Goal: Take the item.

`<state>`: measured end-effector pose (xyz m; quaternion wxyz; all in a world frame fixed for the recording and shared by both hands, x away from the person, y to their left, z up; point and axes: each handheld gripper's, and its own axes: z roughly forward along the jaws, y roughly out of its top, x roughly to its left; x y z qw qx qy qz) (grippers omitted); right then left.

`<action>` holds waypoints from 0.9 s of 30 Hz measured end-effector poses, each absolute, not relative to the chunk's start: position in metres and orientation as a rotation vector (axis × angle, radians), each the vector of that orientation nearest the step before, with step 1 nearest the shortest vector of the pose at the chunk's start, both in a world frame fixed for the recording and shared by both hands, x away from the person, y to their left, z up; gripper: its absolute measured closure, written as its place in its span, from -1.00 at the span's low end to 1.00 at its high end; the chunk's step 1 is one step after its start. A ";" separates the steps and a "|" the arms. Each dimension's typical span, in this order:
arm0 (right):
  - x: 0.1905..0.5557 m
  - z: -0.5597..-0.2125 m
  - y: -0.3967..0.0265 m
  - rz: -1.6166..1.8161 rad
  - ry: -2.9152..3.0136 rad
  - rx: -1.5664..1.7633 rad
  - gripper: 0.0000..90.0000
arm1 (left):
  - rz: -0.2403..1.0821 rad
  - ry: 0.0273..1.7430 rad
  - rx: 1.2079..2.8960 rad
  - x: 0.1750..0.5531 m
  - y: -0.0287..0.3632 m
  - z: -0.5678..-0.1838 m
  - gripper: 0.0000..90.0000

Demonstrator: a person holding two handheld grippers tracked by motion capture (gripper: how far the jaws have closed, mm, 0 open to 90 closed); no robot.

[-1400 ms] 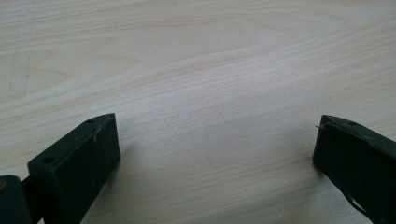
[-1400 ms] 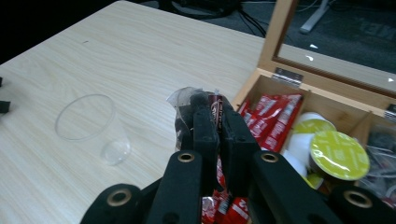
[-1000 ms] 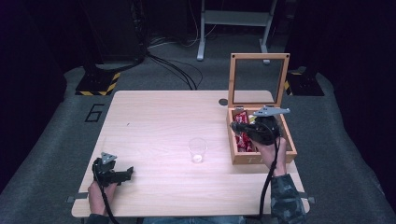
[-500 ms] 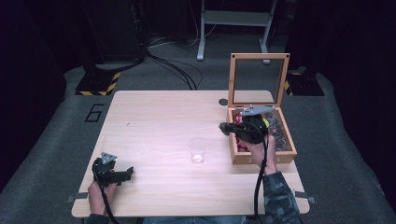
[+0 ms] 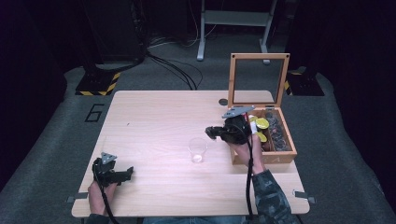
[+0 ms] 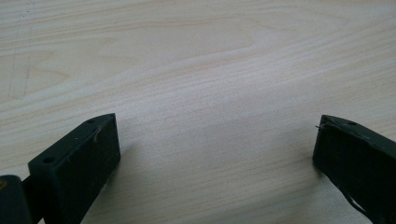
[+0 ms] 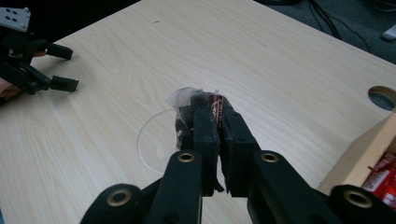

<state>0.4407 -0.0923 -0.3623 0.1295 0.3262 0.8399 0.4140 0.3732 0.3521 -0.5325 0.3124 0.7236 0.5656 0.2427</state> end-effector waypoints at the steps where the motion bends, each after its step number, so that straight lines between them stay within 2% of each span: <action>1: 0.441 -0.362 -0.092 1.203 2.441 0.948 0.91 | 0.640 1.492 1.909 0.373 0.352 -0.532 -0.99; 27: 0.452 -0.405 -0.041 1.015 2.617 0.906 0.91 | 0.644 1.485 1.908 0.373 0.352 -0.533 -0.99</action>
